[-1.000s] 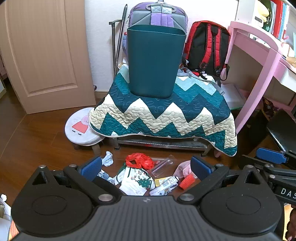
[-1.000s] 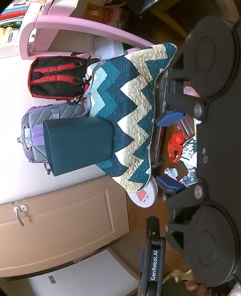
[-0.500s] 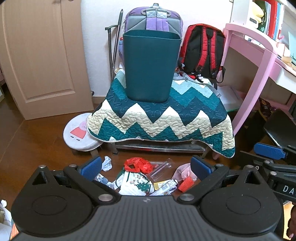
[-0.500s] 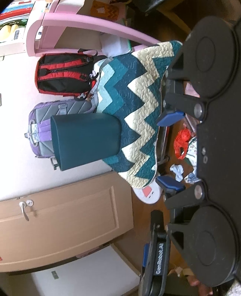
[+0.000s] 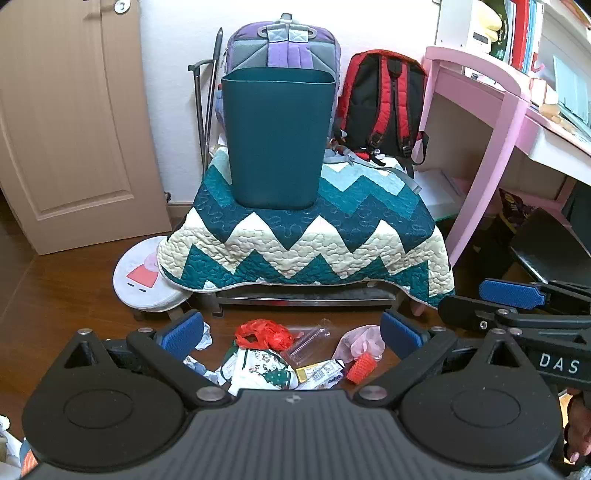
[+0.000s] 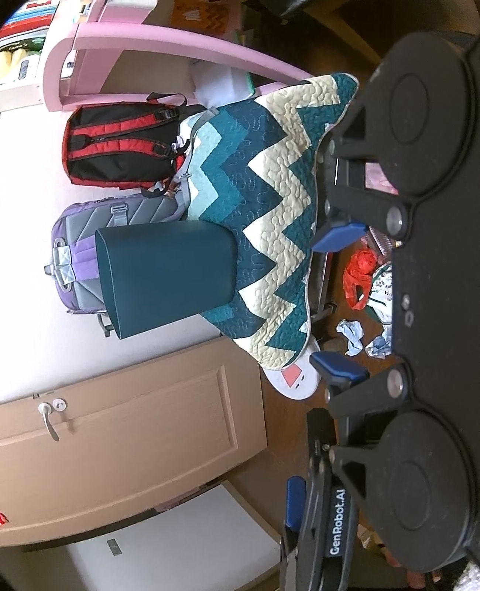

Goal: Collect trash

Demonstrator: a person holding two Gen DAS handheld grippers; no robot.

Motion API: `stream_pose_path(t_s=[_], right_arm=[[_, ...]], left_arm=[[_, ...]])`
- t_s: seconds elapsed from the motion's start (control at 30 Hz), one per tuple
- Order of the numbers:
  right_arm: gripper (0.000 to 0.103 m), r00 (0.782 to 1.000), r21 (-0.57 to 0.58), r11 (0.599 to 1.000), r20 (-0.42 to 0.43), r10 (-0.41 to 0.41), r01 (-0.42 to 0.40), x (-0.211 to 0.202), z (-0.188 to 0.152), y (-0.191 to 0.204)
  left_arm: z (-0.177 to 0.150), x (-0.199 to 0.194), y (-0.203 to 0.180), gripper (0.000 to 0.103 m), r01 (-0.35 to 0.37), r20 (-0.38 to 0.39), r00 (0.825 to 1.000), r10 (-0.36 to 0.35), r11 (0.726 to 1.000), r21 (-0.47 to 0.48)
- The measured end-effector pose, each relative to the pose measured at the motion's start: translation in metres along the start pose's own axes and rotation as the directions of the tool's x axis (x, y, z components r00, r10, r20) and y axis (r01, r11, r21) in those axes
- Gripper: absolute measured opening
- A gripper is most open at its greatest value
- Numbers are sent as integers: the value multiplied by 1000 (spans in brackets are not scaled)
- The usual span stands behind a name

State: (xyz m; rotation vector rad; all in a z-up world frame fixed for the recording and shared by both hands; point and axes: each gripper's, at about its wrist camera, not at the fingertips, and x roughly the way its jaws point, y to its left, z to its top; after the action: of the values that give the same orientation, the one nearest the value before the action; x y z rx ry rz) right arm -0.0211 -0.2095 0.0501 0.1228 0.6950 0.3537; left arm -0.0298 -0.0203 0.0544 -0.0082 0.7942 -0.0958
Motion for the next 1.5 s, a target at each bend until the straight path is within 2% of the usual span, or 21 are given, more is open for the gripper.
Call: stream_pose_path(t_s=[1.1,1.37,1.5], right_arm=[[60,1000,13,1000,-10,-17,17,-2,-1,-2],[60,999,14,999,-34,-37,38,13,3,-10],[60,997,15,997,-28,-79,79,40,16,-34]], left_arm=[[-5,-1,-14,102,26,-11,1000,-26,1000,-5],[1,23,-1,102,55,-49,997,-57,998,-43],[10,51,13,102,24,-60,998,-27,998,-58]])
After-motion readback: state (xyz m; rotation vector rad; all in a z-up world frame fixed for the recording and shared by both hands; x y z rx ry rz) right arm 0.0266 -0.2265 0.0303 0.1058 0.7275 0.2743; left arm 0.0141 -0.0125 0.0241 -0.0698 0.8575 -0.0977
